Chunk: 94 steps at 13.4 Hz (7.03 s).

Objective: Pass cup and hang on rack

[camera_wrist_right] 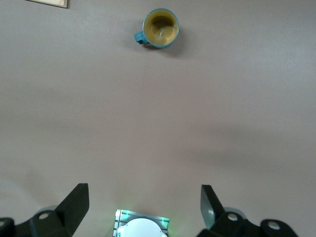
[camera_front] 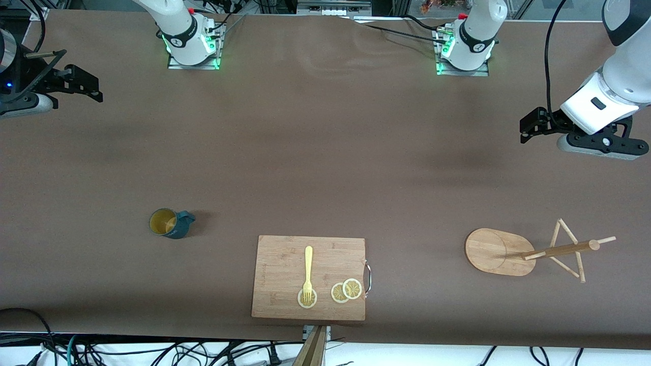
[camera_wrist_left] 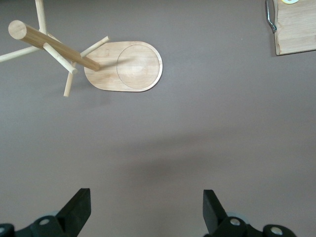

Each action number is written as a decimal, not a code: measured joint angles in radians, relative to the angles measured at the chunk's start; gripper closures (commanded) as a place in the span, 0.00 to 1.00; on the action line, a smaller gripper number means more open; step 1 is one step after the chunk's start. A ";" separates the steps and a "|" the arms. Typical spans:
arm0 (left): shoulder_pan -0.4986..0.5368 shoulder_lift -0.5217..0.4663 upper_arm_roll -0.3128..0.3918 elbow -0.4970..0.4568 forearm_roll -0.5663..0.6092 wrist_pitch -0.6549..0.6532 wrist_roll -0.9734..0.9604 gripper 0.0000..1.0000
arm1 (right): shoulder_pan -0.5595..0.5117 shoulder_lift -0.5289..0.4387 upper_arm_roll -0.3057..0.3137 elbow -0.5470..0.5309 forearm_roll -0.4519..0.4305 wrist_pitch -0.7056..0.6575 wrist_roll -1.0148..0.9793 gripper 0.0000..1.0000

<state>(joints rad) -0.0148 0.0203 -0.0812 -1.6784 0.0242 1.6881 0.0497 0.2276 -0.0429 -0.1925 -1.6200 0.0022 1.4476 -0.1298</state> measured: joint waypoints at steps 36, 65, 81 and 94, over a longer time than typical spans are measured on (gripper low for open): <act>0.002 0.000 0.003 0.002 0.000 -0.014 0.000 0.00 | -0.015 0.563 -0.001 -0.004 0.007 0.649 -0.047 0.01; 0.002 0.000 0.003 0.002 0.000 -0.014 0.000 0.00 | 0.329 0.754 0.076 0.219 0.232 0.562 0.714 1.00; 0.002 0.000 0.000 0.002 0.000 -0.014 0.000 0.00 | 0.686 0.942 0.121 0.429 0.232 0.688 1.344 1.00; 0.003 0.000 0.001 0.006 0.000 -0.041 -0.013 0.00 | 0.716 0.951 0.110 0.449 0.232 0.760 1.431 0.43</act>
<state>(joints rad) -0.0122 0.0203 -0.0806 -1.6726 0.0243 1.6470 0.0364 0.9436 0.9086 -0.0829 -1.1706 0.2345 2.2076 1.3015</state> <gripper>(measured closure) 0.000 0.515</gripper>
